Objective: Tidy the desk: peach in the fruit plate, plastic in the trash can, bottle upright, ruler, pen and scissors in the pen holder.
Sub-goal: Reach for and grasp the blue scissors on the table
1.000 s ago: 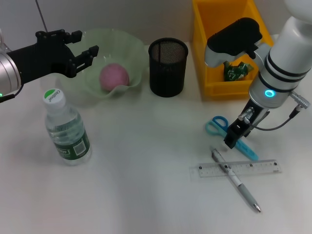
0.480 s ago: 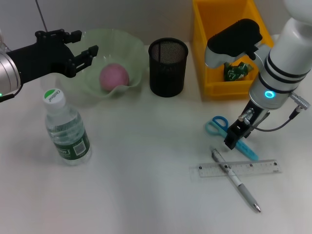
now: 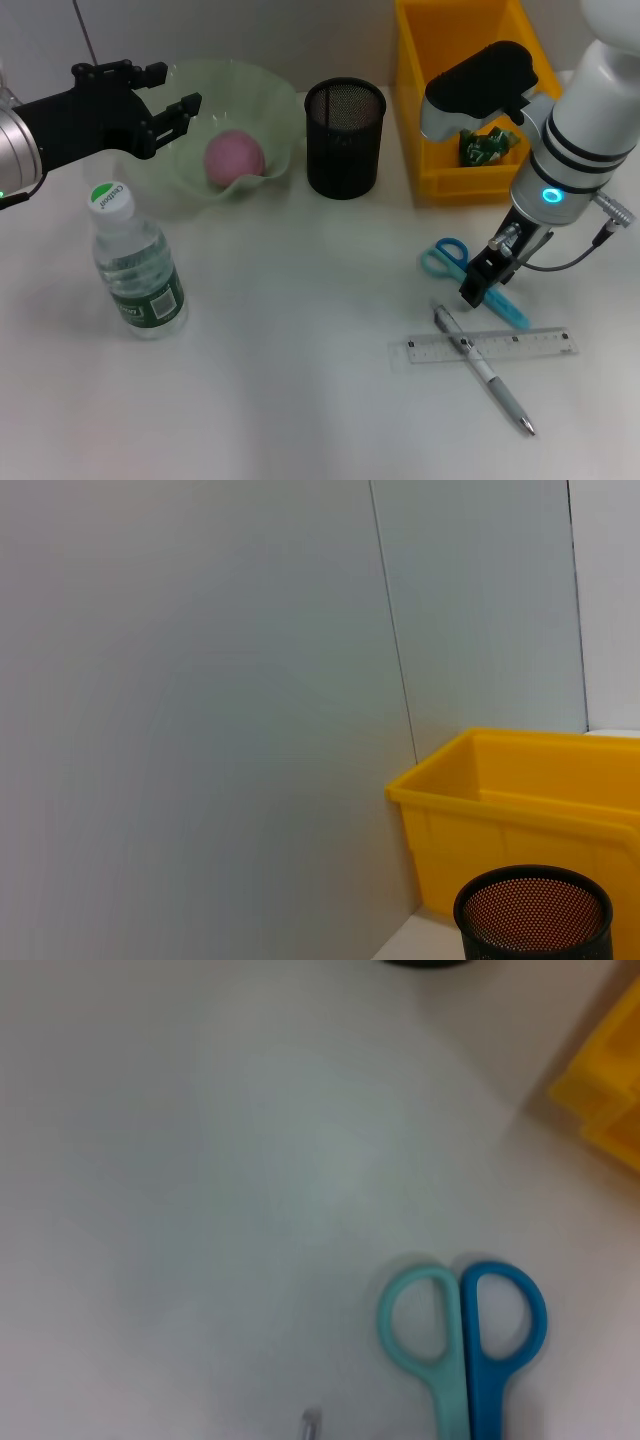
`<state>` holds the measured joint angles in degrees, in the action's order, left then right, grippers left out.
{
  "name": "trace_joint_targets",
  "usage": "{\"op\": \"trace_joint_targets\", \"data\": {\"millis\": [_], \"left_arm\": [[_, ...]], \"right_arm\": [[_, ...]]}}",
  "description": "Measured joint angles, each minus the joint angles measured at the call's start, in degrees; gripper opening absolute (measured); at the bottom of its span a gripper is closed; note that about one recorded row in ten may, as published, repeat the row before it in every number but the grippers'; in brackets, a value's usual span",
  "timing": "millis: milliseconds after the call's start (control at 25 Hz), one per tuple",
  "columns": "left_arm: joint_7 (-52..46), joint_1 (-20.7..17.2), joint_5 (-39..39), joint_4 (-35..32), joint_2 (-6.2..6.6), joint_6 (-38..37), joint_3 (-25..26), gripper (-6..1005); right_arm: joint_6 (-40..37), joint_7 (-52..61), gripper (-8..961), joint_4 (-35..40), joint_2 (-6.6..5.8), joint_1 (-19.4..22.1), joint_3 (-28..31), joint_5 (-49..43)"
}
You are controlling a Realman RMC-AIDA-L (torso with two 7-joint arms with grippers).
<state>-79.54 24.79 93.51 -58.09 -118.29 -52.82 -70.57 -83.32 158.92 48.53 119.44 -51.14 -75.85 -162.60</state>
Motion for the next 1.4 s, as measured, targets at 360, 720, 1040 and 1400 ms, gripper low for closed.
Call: {"op": "trace_joint_targets", "data": {"millis": [360,720,1040,1400], "left_arm": [[0.0,0.0,0.0,0.0,-0.01,0.0,0.0,499],[0.4,-0.1,0.0,0.0,0.00,0.0,-0.1,500],[0.7,-0.3,0.0,0.0,-0.01,-0.2,-0.2,500],[0.7,-0.3,0.0,-0.1,-0.01,-0.3,-0.2,499]], "right_arm": [[0.6,0.1,411,-0.3,0.00,0.0,0.0,0.0],[0.7,0.4,392,-0.4,0.00,0.0,0.0,0.0],[0.6,0.5,390,-0.5,0.00,-0.1,0.0,0.0],[0.7,0.5,386,-0.9,0.00,-0.1,0.0,0.1]]}}
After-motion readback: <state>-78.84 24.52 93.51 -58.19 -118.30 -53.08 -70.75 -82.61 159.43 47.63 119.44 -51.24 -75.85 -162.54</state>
